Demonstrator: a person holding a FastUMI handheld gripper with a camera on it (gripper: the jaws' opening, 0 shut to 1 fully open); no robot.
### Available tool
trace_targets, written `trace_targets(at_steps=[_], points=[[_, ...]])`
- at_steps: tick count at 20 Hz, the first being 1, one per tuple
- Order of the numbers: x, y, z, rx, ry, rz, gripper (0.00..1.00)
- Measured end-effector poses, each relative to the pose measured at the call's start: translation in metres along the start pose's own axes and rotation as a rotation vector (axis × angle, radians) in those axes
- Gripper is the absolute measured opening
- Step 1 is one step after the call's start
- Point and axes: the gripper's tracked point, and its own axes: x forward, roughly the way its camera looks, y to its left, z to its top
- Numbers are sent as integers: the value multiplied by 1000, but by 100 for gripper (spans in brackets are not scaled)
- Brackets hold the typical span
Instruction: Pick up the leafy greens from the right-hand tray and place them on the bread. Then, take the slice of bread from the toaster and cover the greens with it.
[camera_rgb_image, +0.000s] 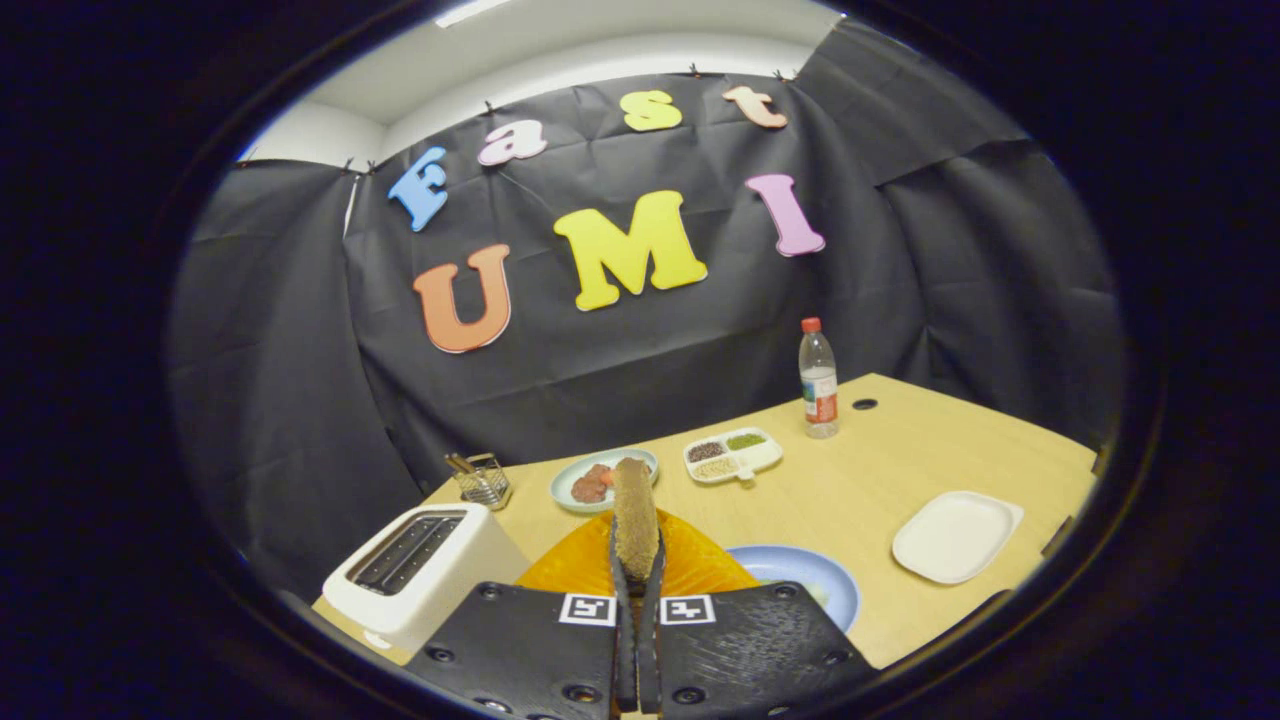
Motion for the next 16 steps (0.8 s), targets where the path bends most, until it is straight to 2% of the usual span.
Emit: trace_targets(at_steps=[4, 11, 12, 16], points=[[10, -6, -24, 110, 39, 29, 2], [15, -36, -51, 172, 68, -34, 3], [14, -38, -52, 163, 67, -42, 7], [14, -54, -58, 151, 85, -65, 15]])
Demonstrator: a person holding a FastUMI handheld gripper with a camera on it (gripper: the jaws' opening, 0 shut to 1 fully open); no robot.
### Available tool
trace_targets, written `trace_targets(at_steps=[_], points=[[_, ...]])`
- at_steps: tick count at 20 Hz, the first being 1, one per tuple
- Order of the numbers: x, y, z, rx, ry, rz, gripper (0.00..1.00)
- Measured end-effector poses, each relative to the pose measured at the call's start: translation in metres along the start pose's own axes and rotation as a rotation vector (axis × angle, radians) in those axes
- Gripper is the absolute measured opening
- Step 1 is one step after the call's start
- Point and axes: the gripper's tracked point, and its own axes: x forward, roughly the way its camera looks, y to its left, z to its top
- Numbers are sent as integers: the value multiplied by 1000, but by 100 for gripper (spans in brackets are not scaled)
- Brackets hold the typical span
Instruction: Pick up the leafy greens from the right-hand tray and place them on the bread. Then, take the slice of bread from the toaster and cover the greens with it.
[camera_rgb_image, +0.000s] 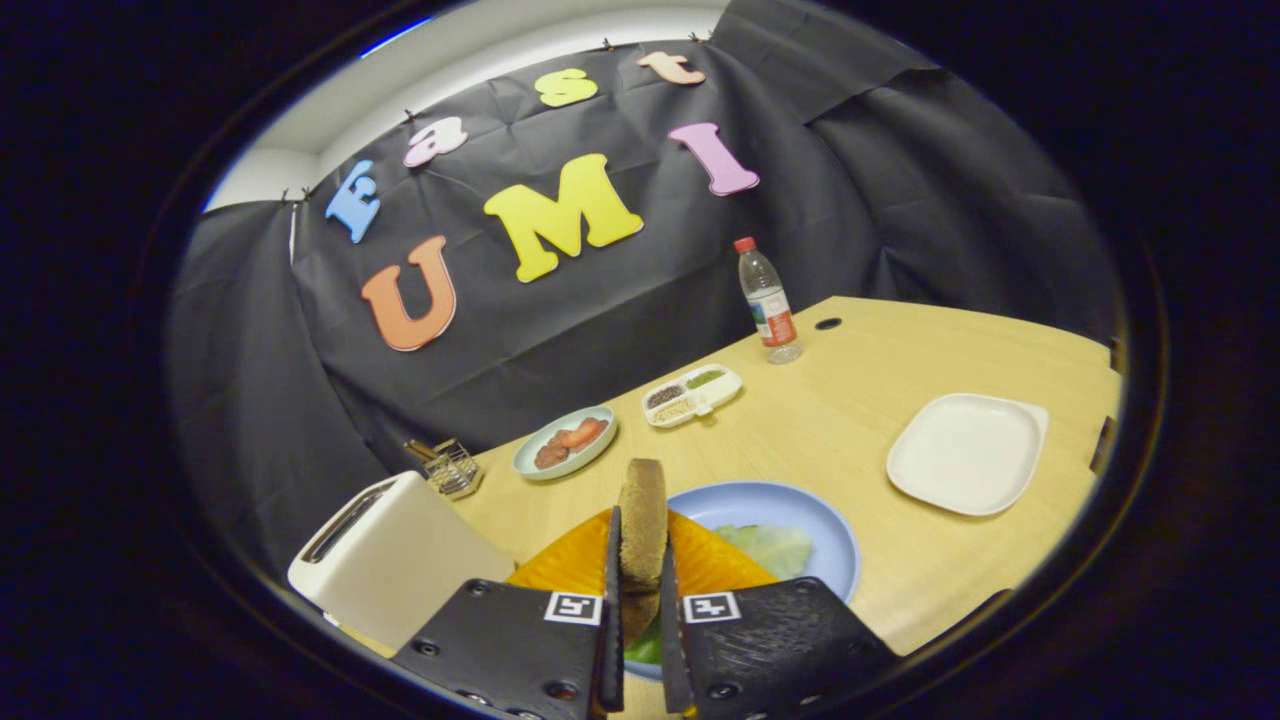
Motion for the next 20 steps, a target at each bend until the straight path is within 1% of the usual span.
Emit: trace_targets(at_steps=[3, 4, 5, 6, 8, 12, 14, 15, 17, 18, 20], points=[[-2, -16, -1, -8, 12, -27, 24], [-2, -21, -1, -12, 14, -32, 25], [-3, -27, -1, -16, 17, -43, 33], [-3, -33, -1, -18, 22, -53, 35], [-4, -44, -1, -23, 31, -75, 45], [-13, -57, 8, -49, 20, -82, 65], [-25, -59, 22, -88, -22, -83, 75], [-33, -58, 30, -115, -51, -80, 75], [-54, -50, 54, -174, -129, -70, 80], [-67, -43, 69, -209, -176, -59, 80], [-92, -30, 94, -296, -272, -50, 89]])
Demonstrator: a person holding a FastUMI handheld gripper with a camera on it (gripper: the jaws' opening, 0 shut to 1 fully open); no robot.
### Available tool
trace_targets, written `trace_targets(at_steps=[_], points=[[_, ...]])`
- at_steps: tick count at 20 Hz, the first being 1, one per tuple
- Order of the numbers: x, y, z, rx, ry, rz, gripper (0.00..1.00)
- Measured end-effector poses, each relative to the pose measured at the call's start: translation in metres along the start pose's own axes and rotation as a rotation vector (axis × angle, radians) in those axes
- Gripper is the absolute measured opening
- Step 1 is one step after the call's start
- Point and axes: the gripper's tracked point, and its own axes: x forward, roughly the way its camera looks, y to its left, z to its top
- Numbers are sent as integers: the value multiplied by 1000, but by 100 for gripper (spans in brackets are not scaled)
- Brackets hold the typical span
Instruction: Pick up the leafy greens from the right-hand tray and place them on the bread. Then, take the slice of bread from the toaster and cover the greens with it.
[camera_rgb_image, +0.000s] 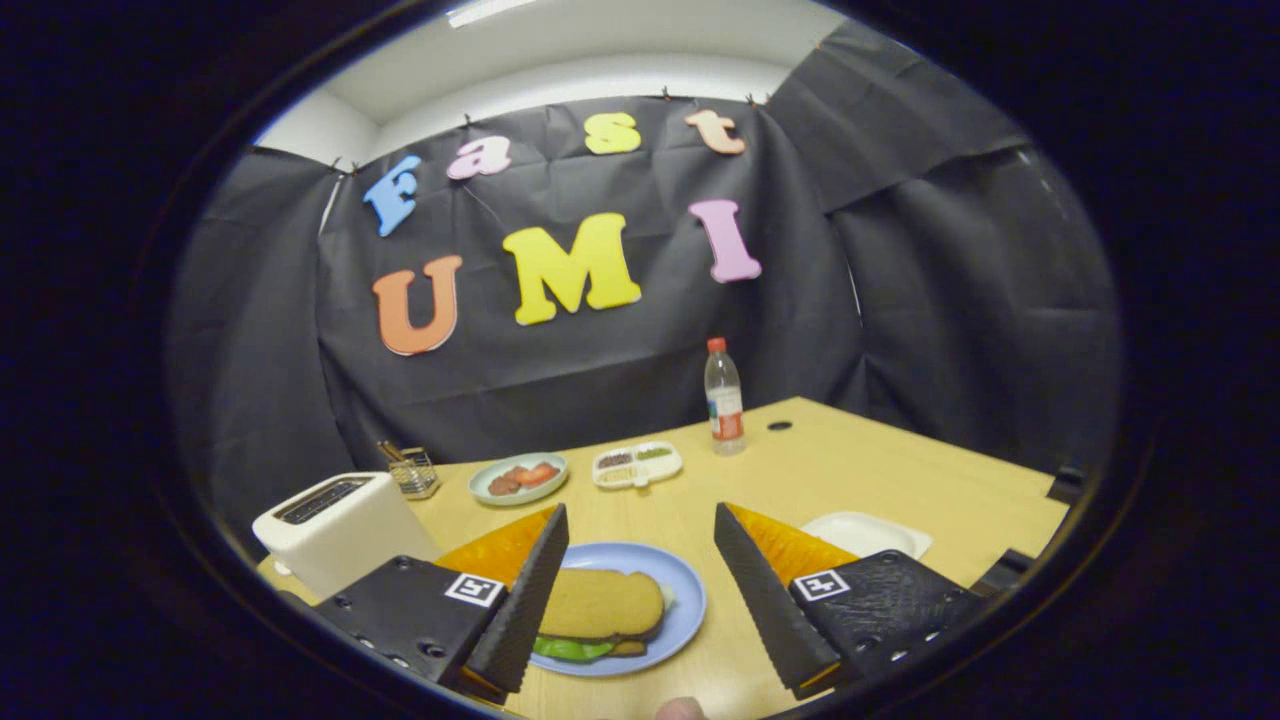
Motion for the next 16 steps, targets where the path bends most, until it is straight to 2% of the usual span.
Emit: trace_targets(at_steps=[3, 10, 16], points=[[-27, 7, 36, -90, -99, 16, 93], [-48, 23, 108, -113, -150, 17, 95], [-73, 66, 111, -107, -158, 98, 95]])
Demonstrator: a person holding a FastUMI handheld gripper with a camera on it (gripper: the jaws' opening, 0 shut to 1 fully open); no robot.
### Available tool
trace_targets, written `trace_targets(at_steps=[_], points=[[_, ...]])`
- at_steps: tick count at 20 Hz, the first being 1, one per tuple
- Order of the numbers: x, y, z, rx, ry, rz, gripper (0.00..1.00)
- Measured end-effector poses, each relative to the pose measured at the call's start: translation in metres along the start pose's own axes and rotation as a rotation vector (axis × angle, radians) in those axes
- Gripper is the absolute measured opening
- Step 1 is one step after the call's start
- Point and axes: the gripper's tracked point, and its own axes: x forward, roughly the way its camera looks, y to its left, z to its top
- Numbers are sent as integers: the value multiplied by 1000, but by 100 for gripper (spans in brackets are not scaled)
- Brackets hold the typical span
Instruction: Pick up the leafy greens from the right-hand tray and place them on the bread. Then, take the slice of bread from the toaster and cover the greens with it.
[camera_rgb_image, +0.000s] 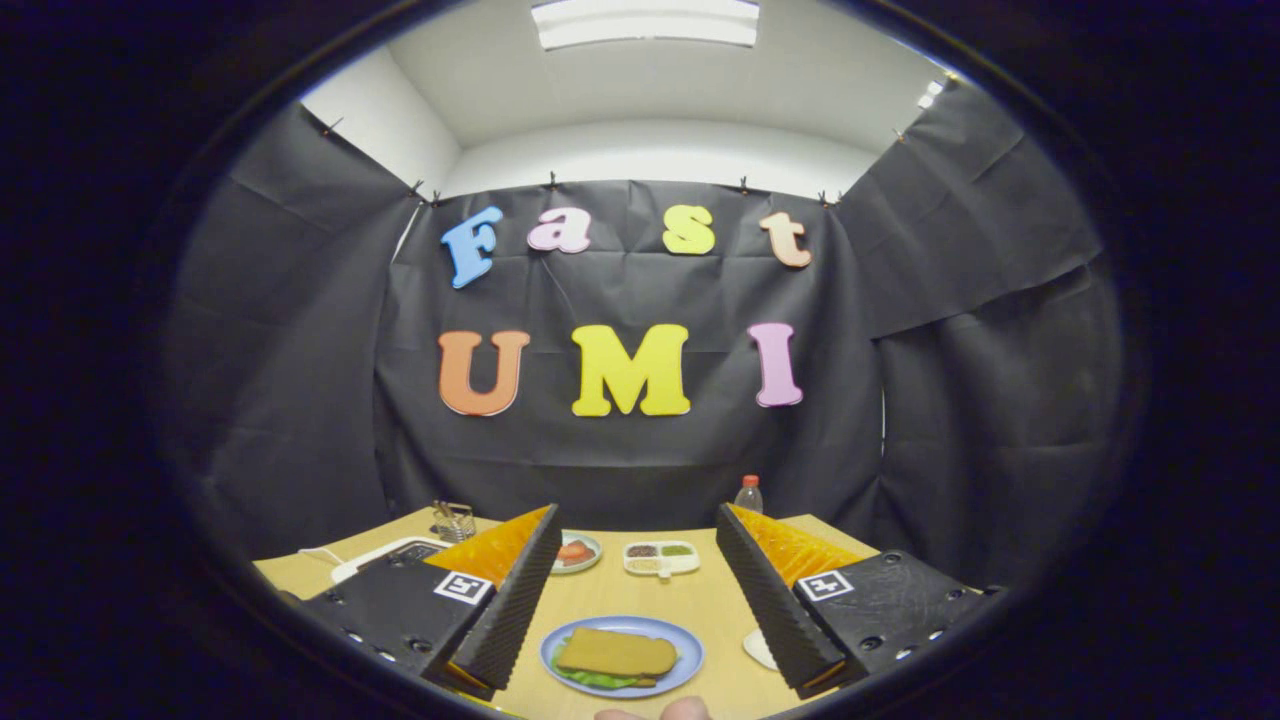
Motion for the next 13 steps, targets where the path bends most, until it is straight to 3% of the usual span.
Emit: trace_targets(at_steps=[4, 7, 13], points=[[-14, 16, -6, 9, -5, 20, 94], [-16, 8, -2, -30, -58, -23, 95], [-9, 22, -25, -53, -4, 14, 96]])
